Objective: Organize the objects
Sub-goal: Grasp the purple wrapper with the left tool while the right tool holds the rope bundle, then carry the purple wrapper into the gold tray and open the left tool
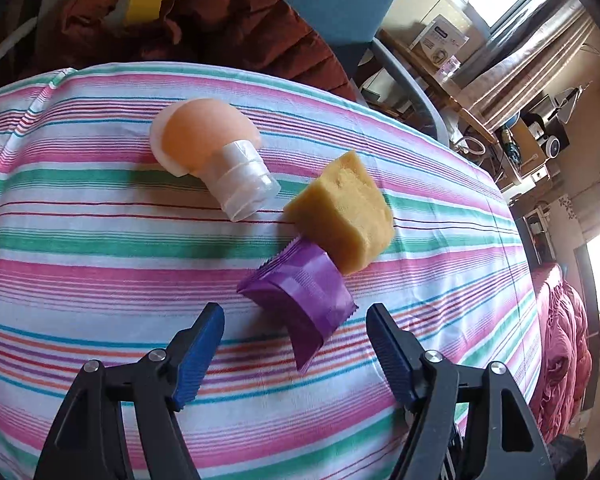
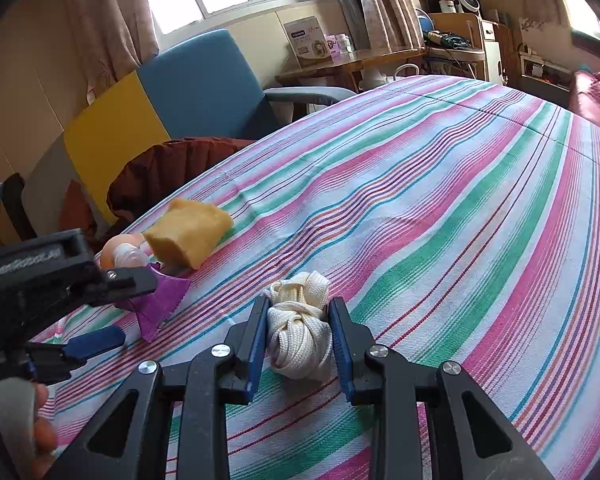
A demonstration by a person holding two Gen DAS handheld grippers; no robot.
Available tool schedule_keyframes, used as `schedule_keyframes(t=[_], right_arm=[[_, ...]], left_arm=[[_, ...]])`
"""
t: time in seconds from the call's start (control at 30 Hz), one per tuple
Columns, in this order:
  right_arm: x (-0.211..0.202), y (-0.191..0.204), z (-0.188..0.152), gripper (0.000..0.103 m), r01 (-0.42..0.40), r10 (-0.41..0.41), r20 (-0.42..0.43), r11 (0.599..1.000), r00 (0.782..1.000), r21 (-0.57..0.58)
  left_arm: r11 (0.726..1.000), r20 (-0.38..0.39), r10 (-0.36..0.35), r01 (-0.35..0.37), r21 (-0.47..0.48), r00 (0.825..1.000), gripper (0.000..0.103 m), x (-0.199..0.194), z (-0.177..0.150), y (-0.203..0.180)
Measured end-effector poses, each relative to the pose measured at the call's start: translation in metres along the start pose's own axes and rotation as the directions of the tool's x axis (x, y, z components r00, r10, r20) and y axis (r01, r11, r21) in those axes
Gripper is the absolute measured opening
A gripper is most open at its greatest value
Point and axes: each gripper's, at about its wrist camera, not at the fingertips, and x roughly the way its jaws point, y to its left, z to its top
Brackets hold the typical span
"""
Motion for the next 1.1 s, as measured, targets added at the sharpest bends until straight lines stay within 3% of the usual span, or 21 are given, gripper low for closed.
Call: schedule_keyframes(t=[0.23, 0.27, 0.37, 0.5, 0.87, 1.1], right_arm=[[0.0, -0.002, -0.001, 0.03, -0.004, 0.004, 0.003, 1.0, 1.0, 0.006], [0.0, -0.002, -0.001, 0.03, -0.005, 0.005, 0.004, 1.0, 1.0, 0.007], [0.001, -0.002, -0.001, 0.03, -0.004, 0.004, 0.005, 1.0, 1.0, 0.008], [0.001, -0.003, -0.001, 0.03, -0.006, 0.006, 0.007, 1.0, 1.0, 0.011], [0.001, -0.001, -0.001, 0.03, 0.007, -0.007, 0.01, 1.0, 1.0, -0.003], [-0.002, 0.014, -0.001, 0.031, 0.054, -0.052, 0.027, 0.996, 0.998, -0.077]], left_arm=[[0.988, 0.056, 0.067, -0.074, 0.133, 0.996, 0.075, 0.01, 0.007, -0.016], [0.985, 0.072, 0.067, -0.078, 0.151, 0.995, 0.073, 0.008, 0.004, -0.015], [0.971, 0.117, 0.104, -0.126, 0.203, 0.988, 0.051, 0.004, -0.004, -0.011], [0.958, 0.173, 0.072, -0.117, 0.264, 0.982, 0.05, -0.006, -0.016, 0.0], [0.981, 0.231, -0.009, -0.037, 0.192, 0.973, 0.05, -0.037, -0.038, 0.047], [0.989, 0.282, 0.017, -0.058, 0.138, 0.959, 0.05, -0.063, -0.061, 0.077]])
